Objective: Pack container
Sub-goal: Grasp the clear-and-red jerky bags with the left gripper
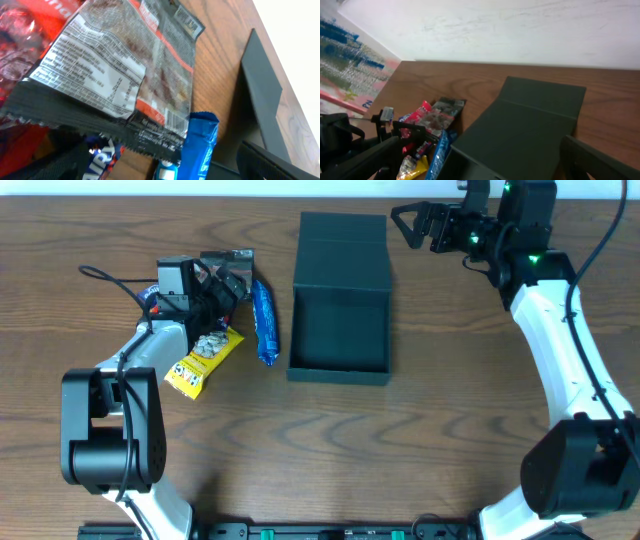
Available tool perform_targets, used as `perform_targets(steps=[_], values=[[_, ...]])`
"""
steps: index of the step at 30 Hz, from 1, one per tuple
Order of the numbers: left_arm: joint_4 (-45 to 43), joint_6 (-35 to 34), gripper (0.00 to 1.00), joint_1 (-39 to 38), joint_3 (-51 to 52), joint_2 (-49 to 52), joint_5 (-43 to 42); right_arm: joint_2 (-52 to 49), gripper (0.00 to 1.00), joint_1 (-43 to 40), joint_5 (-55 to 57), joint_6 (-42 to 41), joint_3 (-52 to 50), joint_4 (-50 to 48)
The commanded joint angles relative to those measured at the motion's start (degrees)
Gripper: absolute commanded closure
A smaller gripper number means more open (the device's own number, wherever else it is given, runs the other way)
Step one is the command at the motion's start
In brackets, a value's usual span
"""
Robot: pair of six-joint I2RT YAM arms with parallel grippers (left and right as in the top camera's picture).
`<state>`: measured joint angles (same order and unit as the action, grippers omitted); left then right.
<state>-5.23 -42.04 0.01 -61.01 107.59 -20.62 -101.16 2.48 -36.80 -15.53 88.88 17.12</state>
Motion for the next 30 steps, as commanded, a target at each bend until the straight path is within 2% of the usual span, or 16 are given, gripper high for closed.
perform_targets(steps=[1, 6, 11, 21, 23, 26, 28, 30], values=[[-1.3, 0.0, 0.05, 0.4, 0.3, 0.9, 0.3, 0.3, 0.01, -0.3, 0.4, -0.3, 0.3, 0.1], [-1.7, 0.0, 0.05, 0.4, 0.3, 0.9, 1.6, 0.3, 0.01, -0.3, 0.4, -0.3, 0.3, 0.2], [-2.2, 0.0, 0.05, 0.4, 0.3, 1.2, 1.7, 0.3, 0.07, -0.2, 0.4, -0.2, 0.3, 0.7], [-8.7, -3.5, 0.03, 0.4, 0.2, 6.2, 0.0, 0.3, 0.1, -0.2, 0.4, -0.3, 0.3, 2.3], [-8.8, -4.6, 0.14, 0.5, 0.0, 7.3, 0.0, 0.3, 0.12, -0.2, 0.4, -0.3, 0.3, 2.7], [-9.6, -6.9, 0.43, 0.9, -0.2, 8.9, -0.4, 0.3, 0.15, -0.2, 0.4, -0.3, 0.3, 3.3], [-10.9, -6.9, 0.55, 1.4, -0.3, 9.0, -1.0, 0.3, 0.15, -0.2, 0.4, -0.3, 0.3, 3.8], [-12.2, -6.9, 0.62, 1.9, -0.9, 9.0, -2.1, 0.3, 0.16, -0.2, 0.4, -0.3, 0.3, 4.3]])
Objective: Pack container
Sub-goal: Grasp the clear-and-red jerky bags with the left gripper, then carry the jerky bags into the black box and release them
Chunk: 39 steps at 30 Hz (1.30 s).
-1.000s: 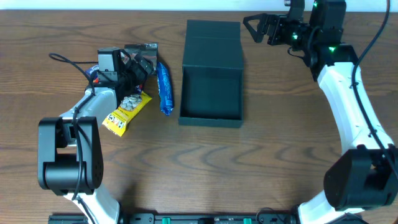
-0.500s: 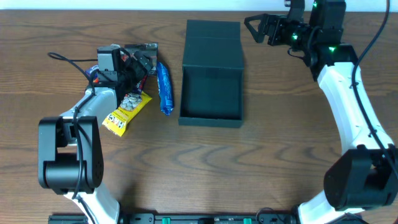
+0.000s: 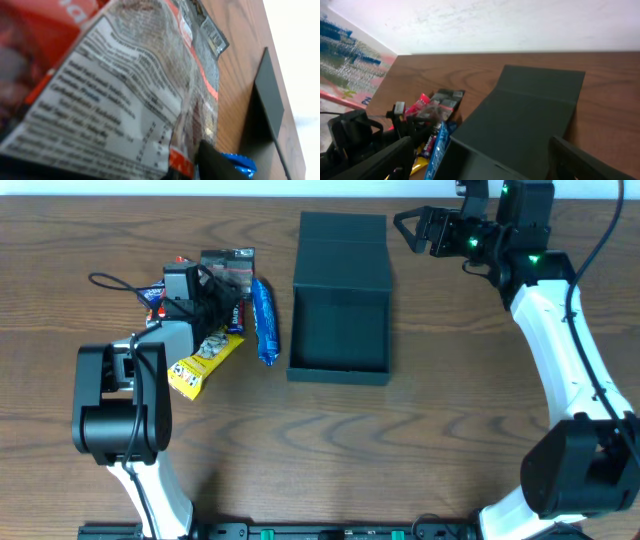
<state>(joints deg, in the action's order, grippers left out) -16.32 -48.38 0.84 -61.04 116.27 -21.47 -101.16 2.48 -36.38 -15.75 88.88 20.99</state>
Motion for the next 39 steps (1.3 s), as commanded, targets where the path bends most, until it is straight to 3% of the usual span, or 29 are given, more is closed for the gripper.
perform_targets(steps=[1, 7, 16, 27, 33, 39], values=[[-1.2, -0.5, 0.68, 1.4, -1.4, 0.3, -1.6, 0.3, 0.16, -0.2, 0.0, 0.0, 0.3, 0.7], [-1.1, -0.5, 0.94, 1.8, -5.2, 0.3, -4.5, 0.3, 0.18, -0.2, 0.0, 0.0, 0.3, 1.1], [0.2, 0.3, 0.94, 1.8, -11.4, -1.1, -11.2, 0.3, 0.19, -0.2, 0.0, 0.0, 0.3, 1.1], [10.4, 8.6, 0.94, 0.3, -11.8, -17.9, -11.4, 0.3, 0.22, -2.3, 0.0, -0.1, 0.4, 0.5], [20.5, 8.7, 0.94, -6.6, -11.8, -26.4, -8.9, 0.3, 0.24, -6.8, -0.1, -2.9, 0.4, 0.6], [29.5, 9.7, 0.94, -17.7, -11.7, -27.5, -4.0, 0.3, 0.24, -12.0, -5.4, -3.1, 0.4, 1.0]])
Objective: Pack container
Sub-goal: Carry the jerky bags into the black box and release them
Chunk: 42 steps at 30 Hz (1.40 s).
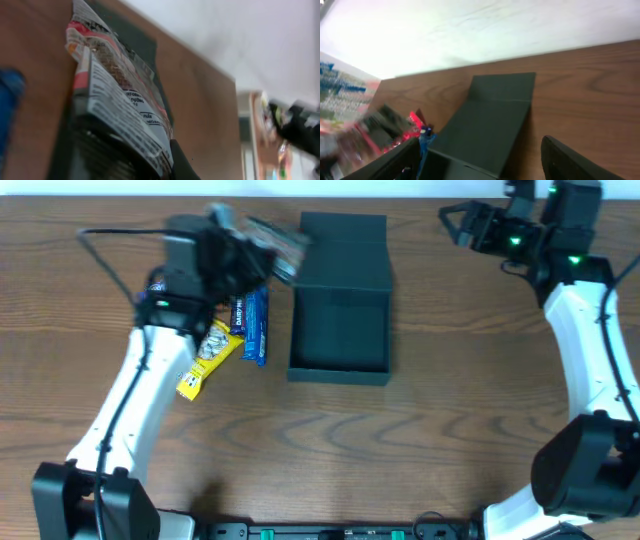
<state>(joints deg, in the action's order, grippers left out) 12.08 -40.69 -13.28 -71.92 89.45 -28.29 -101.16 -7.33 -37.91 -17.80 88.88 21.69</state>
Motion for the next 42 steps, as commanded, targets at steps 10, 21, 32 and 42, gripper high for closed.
perform_targets(steps=[10, 21, 32, 42], values=[[9.5, -11.4, 0.94, -17.3, -0.1, -0.7, 17.3, 0.3, 0.24, -6.4, -6.6, -1.0, 0.4, 2.6], [10.9, -22.1, 0.34, -22.0, 0.2, -0.7, 23.9, 0.3, 0.25, -6.4, -9.0, -1.0, 0.4, 5.1], [11.7, 2.4, 0.05, -21.6, 0.2, -10.5, 21.0, 0.3, 0.25, -5.6, -11.6, 3.6, 0.4, 10.5], [18.4, 13.0, 0.25, -21.6, 0.2, -6.8, 23.1, 0.3, 0.24, -4.3, -8.4, 7.8, 0.3, 13.0]])
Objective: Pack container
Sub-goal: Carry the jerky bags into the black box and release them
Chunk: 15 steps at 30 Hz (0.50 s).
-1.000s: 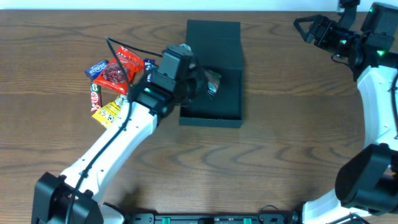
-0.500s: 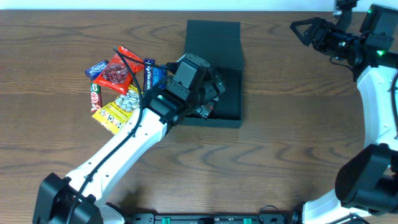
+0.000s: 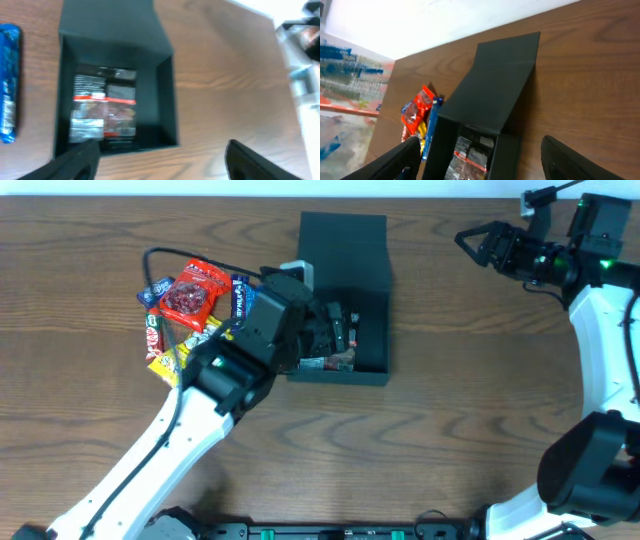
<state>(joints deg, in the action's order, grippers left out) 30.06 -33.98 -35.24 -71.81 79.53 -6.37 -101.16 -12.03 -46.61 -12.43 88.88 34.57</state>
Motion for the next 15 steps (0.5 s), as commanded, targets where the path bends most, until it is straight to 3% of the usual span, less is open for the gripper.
perform_targets(steps=[1, 3, 4, 5, 6, 8, 15], values=[[0.3, 7.7, 0.36, 0.3, 0.1, 4.5, 1.2, 0.3, 0.28, 0.4, 0.3, 3.0, 0.3, 0.5], [-0.2, 10.7, 0.63, 0.3, 0.1, 7.8, 0.8, 0.3, 0.42, 0.5, 0.3, 5.1, 0.3, 1.3], [-0.3, 11.7, 0.87, 0.3, 0.1, 9.4, 0.4, 0.3, 0.54, 0.6, 0.8, 5.8, 0.3, 1.6], [-0.4, 12.8, 0.94, 0.3, 0.1, 11.4, -0.2, 0.3, 0.64, 0.6, 2.0, 5.9, 0.3, 1.8], [-0.4, 14.0, 0.94, 0.3, 0.1, 13.3, -1.2, 0.3, 0.72, 0.5, 3.2, 5.9, 0.3, 1.8], [-0.6, 16.3, 0.94, 0.3, 0.1, 17.0, -4.1, 0.3, 0.78, 0.5, 5.6, 5.9, 0.3, 1.8], [-4.4, 19.5, 0.94, 0.6, 0.1, 25.7, -4.2, 0.3, 0.76, 0.4, 8.8, 7.4, 0.3, 1.1]])
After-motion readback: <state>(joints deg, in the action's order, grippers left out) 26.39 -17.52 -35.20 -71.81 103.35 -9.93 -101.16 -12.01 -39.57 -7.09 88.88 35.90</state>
